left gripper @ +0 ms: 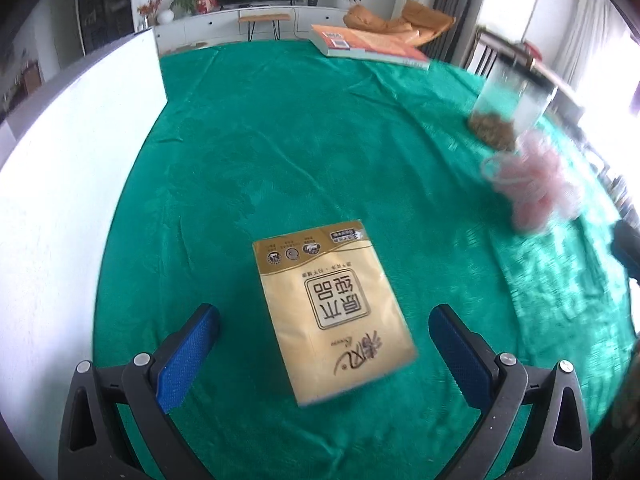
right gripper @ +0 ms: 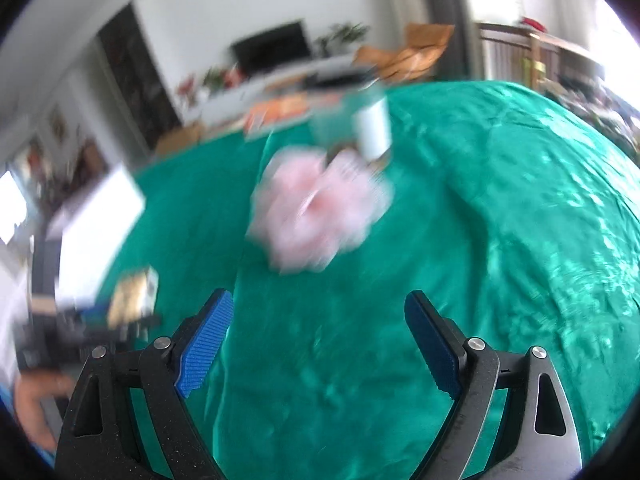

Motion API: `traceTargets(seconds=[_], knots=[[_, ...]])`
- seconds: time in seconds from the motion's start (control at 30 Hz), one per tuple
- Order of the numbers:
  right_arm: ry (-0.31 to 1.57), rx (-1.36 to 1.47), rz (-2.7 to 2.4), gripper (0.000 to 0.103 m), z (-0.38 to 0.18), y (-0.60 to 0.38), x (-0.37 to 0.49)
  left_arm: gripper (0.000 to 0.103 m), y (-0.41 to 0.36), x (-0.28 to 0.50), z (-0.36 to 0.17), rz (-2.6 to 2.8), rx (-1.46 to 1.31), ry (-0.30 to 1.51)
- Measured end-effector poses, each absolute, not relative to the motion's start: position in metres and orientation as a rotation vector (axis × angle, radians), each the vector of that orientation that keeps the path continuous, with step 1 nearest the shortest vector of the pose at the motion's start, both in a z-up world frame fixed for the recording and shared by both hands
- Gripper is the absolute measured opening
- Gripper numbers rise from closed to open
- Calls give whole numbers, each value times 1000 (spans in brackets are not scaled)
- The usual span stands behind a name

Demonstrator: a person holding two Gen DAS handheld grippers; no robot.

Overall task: Organize soft objects
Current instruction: 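Grasp the pink bath puff with right tool while left tool lifts the gold packet, then carry both items into the white box and open both tools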

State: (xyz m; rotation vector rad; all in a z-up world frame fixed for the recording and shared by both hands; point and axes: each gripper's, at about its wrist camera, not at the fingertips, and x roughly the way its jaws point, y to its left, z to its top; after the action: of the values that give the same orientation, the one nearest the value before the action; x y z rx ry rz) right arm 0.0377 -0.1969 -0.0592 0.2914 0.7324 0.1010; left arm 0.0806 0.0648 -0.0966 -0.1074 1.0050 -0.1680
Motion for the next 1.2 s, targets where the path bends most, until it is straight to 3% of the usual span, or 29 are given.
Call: traceTargets(seconds=[0.2, 0.23, 0.27, 0.3, 0.33, 0.37, 0.57, 0.73, 0.87, 0.9, 0.97, 1.0, 1.07, 1.1, 1.2], knots=[[880, -15, 240, 90, -52, -150, 115, 99, 57, 86, -101, -114, -22, 1069], [911, -122, 218, 89, -62, -137, 129, 85, 55, 84, -100, -104, 6, 1058], [924, -176, 192, 87, -68, -131, 134, 61, 54, 79, -97, -90, 36, 1033], [934, -182, 181, 79, -74, -131, 140, 53, 54, 74, -94, -96, 41, 1016], [955, -142, 183, 31, -77, -136, 143, 54, 57, 73, -91, -123, 12, 1014], [970, -102, 170, 28, -76, -143, 143, 54, 62, 71, -87, -149, -33, 1002], [835, 10, 236, 28, -3, -146, 102, 54, 85, 41, -18, -274, -255, 865], [745, 73, 512, 28, 79, -62, 75, 54, 141, 6, 51, -248, -206, 732], [751, 101, 737, 29, 104, 29, 61, 57, 213, -24, 64, -54, -164, 734], [757, 93, 777, 29, 104, 54, 59, 58, 232, -31, 60, 12, -151, 749], [762, 44, 818, 29, 99, 98, 56, 79, 258, -40, 50, 114, -123, 772], [766, 25, 844, 32, 92, 120, 55, 83, 268, -44, 44, 156, -116, 785], [779, 1, 890, 50, 80, 150, 57, 86, 280, -53, 35, 207, -119, 794], [791, -4, 911, 67, 71, 162, 58, 86, 285, -57, 31, 219, -129, 799], [816, -9, 908, 69, 60, 170, 55, 92, 286, -65, 26, 246, -132, 809]])
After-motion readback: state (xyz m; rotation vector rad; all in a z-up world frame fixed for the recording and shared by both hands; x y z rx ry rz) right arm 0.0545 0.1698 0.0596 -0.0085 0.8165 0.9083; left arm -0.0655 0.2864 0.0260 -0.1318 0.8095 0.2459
